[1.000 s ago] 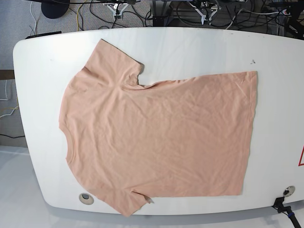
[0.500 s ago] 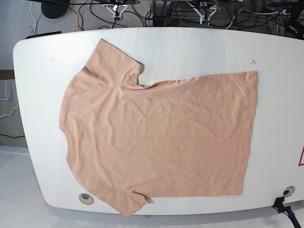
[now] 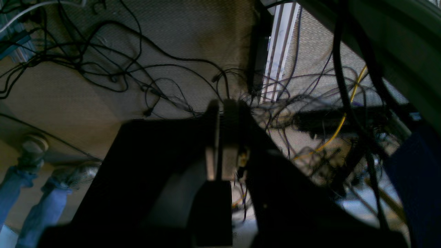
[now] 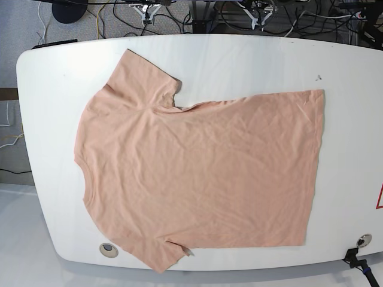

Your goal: Fold the T-shirt properly

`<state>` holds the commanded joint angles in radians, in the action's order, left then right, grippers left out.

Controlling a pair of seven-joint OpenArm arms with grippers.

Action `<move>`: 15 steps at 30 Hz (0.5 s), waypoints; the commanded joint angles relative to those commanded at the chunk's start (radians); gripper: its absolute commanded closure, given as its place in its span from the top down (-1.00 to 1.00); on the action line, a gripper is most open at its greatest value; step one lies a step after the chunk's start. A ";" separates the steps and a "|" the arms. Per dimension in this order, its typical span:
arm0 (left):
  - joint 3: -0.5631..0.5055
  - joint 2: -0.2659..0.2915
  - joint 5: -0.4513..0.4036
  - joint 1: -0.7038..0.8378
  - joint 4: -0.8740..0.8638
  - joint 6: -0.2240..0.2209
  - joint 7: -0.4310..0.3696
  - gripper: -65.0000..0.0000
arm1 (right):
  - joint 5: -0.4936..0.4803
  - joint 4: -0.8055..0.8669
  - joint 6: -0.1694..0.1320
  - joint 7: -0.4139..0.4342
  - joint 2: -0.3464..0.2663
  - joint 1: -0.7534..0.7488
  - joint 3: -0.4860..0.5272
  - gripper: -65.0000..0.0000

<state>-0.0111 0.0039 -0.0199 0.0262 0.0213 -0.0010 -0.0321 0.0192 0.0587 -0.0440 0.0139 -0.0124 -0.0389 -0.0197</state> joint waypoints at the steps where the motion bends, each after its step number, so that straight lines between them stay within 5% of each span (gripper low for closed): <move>1: 0.003 0.001 0.001 0.001 -0.001 0.001 -0.003 -1.00 | 0.002 -0.001 0.003 -0.001 0.000 0.002 0.000 -1.00; 15: 0.010 -0.005 -0.001 0.001 0.007 0.001 0.005 -1.00 | 0.000 0.000 0.012 0.002 -0.003 0.003 0.000 -1.00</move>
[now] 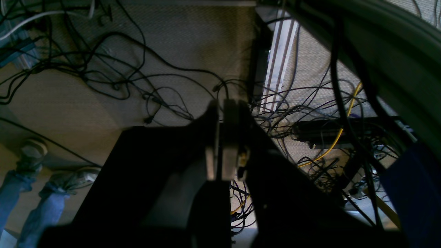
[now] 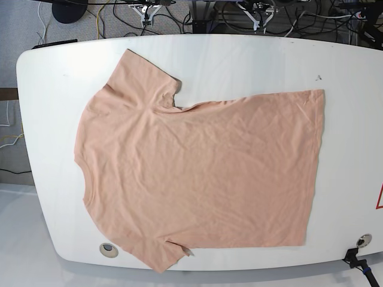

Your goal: Fold the T-shirt properly

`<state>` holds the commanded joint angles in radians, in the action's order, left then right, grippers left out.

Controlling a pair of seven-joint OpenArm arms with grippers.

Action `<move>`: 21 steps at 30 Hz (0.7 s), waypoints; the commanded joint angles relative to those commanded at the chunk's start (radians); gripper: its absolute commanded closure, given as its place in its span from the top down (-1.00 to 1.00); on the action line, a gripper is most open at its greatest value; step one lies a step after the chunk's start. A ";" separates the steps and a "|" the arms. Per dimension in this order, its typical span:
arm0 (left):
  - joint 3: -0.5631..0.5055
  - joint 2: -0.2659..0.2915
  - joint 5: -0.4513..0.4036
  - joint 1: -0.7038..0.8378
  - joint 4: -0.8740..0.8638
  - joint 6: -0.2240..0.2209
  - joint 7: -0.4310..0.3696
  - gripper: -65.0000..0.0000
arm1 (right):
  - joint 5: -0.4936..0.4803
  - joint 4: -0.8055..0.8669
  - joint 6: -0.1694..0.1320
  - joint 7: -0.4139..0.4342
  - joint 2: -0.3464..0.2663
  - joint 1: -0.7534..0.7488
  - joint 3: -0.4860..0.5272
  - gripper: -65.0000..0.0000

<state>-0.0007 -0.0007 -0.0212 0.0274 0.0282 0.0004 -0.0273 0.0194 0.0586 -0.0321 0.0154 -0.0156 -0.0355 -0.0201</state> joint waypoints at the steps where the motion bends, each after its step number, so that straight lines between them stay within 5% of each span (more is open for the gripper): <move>1: 0.006 0.001 0.004 -0.001 0.000 0.001 -0.001 -1.00 | -0.002 -0.002 -0.001 -0.001 0.003 -0.001 -0.002 -1.00; 8: 0.005 -0.002 0.005 0.021 0.013 0.002 -0.015 -0.80 | -0.004 -0.004 -0.001 0.000 0.001 -0.006 -0.002 -1.00; 21: 0.007 -0.004 0.014 0.031 0.023 0.006 -0.021 -0.82 | 0.000 0.010 -0.014 0.019 0.004 0.000 -0.006 -1.00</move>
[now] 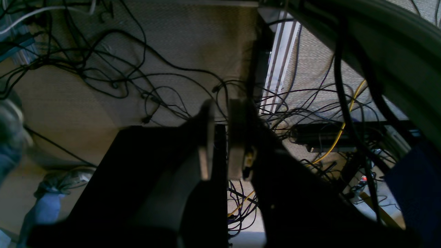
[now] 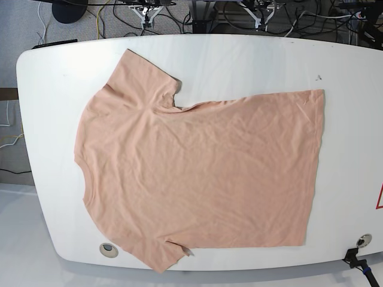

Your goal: Fold the T-shirt properly

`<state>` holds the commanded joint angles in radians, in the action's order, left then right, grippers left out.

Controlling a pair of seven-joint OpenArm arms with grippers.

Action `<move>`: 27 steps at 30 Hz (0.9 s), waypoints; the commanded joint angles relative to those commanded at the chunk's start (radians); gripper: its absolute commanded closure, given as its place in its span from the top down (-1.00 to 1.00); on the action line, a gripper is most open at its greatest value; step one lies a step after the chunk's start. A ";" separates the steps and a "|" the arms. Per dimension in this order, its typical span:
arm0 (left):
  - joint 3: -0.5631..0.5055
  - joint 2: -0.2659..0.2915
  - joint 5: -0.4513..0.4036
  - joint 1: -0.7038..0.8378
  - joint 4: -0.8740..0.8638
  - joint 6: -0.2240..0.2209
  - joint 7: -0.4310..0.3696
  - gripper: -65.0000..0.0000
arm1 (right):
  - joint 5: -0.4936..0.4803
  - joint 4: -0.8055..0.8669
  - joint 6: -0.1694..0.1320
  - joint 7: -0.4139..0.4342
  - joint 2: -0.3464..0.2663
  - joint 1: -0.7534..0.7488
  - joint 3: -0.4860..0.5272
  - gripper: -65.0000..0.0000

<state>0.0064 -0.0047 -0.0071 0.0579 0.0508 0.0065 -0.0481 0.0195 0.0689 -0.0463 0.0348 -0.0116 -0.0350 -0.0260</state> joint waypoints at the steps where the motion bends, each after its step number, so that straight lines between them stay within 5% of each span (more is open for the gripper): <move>1: -0.001 0.001 0.000 0.000 -0.001 -0.002 0.001 -0.82 | 0.001 0.001 0.002 -0.002 -0.001 0.000 0.001 -1.00; 27: -0.006 -0.004 0.005 0.013 0.001 -0.007 0.001 -0.83 | -0.004 0.011 -0.018 0.002 -0.005 0.000 0.001 -1.00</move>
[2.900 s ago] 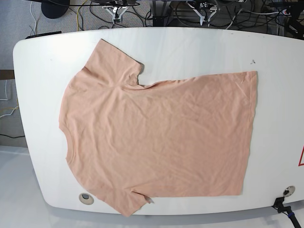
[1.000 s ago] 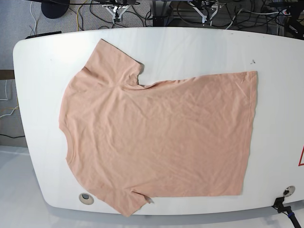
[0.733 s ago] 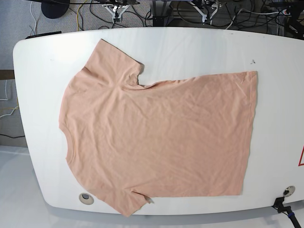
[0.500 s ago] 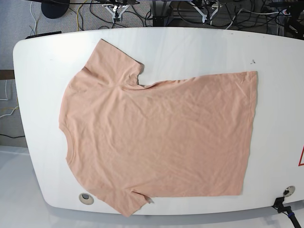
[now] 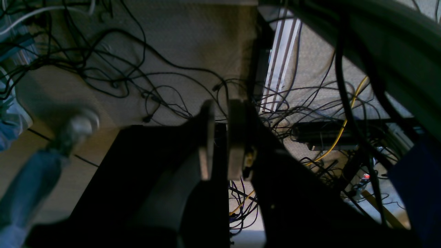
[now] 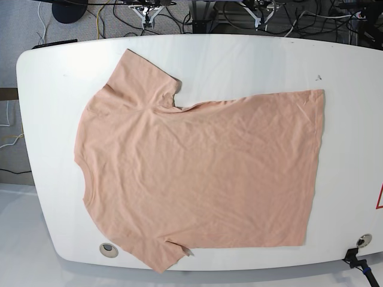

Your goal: Fold the T-shirt properly

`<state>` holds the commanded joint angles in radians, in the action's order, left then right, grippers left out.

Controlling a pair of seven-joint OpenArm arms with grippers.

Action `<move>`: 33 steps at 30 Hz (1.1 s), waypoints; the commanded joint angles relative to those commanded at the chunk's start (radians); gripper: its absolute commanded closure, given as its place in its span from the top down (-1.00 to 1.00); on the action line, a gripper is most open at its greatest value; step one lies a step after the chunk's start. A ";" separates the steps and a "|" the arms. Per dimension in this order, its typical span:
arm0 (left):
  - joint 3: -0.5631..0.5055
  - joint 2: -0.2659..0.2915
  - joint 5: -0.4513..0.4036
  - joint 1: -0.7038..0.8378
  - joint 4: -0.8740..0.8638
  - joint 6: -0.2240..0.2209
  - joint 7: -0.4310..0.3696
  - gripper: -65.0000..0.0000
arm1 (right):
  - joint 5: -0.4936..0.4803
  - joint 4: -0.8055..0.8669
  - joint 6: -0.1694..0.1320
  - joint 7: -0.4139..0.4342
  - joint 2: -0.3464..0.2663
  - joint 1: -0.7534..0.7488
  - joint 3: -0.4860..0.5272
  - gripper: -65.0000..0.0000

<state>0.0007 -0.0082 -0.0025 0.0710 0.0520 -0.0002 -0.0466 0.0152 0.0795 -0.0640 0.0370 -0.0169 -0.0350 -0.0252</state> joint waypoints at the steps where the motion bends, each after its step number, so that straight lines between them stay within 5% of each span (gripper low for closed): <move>1: -0.001 0.000 0.006 -0.004 -0.002 -0.001 0.004 -0.83 | 0.000 -0.001 0.000 0.002 0.000 -0.003 0.000 -1.00; 33: 0.003 -0.003 0.007 0.054 0.015 0.002 -0.007 -0.86 | -0.009 0.005 0.002 0.066 0.000 -0.004 -0.005 -1.00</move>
<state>0.0037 -0.0108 0.0046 0.1251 0.0671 0.0016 -0.0533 0.0063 0.0842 -0.0624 0.1035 -0.0164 -0.0387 -0.0307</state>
